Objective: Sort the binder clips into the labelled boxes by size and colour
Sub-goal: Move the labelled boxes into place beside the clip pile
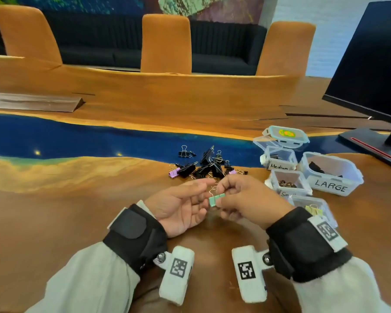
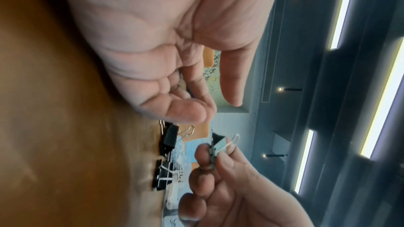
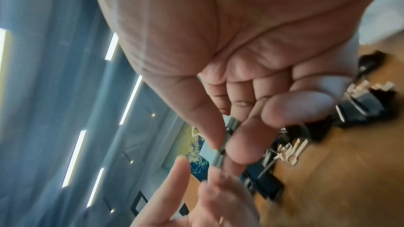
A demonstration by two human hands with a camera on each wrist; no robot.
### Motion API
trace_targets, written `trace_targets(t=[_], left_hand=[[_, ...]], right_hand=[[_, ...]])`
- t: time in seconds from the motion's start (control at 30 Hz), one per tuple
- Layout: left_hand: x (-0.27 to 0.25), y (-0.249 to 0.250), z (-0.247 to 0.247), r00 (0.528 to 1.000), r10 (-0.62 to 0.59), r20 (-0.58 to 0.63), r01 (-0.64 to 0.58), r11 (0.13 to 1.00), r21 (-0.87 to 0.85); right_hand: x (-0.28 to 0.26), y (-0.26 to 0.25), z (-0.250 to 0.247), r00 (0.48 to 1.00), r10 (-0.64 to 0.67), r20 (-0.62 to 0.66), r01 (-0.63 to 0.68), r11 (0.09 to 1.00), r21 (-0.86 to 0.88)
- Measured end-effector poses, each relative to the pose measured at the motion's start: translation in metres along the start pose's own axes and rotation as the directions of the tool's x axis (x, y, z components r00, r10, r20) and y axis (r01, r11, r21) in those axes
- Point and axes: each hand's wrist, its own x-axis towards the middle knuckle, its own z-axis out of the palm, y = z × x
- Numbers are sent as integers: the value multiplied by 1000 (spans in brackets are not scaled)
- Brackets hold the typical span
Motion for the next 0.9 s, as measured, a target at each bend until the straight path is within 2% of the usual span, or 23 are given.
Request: trace_targets(t=[0.1, 0.2, 0.23, 0.37, 0.53, 0.6, 0.73, 0.9], left_hand=[[6, -5, 1, 999, -37, 38, 38, 999, -23], [8, -4, 1, 999, -34, 2, 34, 998, -45], [8, -4, 3, 999, -25, -30, 24, 999, -44], [9, -1, 5, 995, 1, -103, -4, 999, -33], [8, 4, 6, 995, -30, -94, 25, 998, -52], [8, 4, 8, 996, -54, -74, 51, 998, -42], [8, 4, 10, 991, -124, -46, 125, 992, 26], [1, 6, 13, 990, -139, -1, 138, 982, 130]], right_hand=[[-7, 4, 6, 1000, -1, 8, 0, 986, 169], [-12, -3, 7, 999, -33, 34, 24, 969, 246], [-11, -4, 6, 998, -61, 28, 53, 975, 217], [-2, 0, 6, 959, -274, -71, 265, 957, -117], [0, 2, 9, 922, -376, -96, 351, 914, -203], [1, 3, 7, 907, -408, -104, 389, 906, -166], [4, 9, 4, 910, -403, -97, 403, 915, -23], [10, 11, 5, 908, -368, -201, 398, 907, 139]])
